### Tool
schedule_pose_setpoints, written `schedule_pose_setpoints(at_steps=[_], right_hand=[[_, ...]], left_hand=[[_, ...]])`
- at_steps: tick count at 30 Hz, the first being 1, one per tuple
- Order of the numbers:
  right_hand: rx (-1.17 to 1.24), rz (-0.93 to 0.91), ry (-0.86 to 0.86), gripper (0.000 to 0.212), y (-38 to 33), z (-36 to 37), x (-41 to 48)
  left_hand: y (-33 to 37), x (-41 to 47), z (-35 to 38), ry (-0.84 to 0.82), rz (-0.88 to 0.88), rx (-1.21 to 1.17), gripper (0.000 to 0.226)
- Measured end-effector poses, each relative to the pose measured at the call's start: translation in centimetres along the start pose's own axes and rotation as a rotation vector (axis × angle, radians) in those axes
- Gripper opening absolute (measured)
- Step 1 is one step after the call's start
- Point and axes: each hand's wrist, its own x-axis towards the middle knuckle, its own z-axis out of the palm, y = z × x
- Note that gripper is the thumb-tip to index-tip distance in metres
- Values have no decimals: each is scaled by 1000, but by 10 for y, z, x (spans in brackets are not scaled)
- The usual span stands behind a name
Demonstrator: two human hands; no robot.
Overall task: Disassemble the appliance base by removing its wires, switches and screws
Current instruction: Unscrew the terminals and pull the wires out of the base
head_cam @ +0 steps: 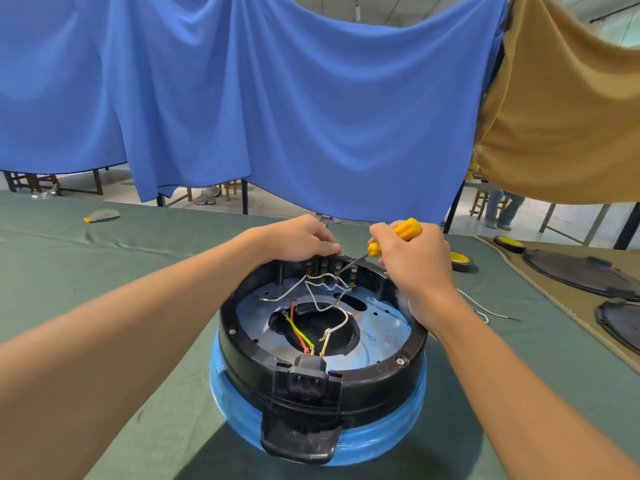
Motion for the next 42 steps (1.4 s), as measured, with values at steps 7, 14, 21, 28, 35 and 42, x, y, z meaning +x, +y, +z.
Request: schedule_pose_setpoints(at_steps=[7,14,21,28,35,42], right_hand=[[-19,-2,-9,37,4,2,2],[42,109,-70,32,6,2,7],[79,226,-122,35,7,3,20],[83,377,-194,4,-10,11,48],[90,514,-237,7,-10,18,61],[231,404,-133,5,7,11,41]], left_hand=[[-3,8,4,-76,-28,-11,37],[-14,6,8,-75,-46,-156,39],[-11,5,11,-26,-56,-100,40],[-11,7,11,-29,-58,-72,42],[-9,4,10,-33,-41,-76,48],[-12,4,10,-31,-12,-73,47]])
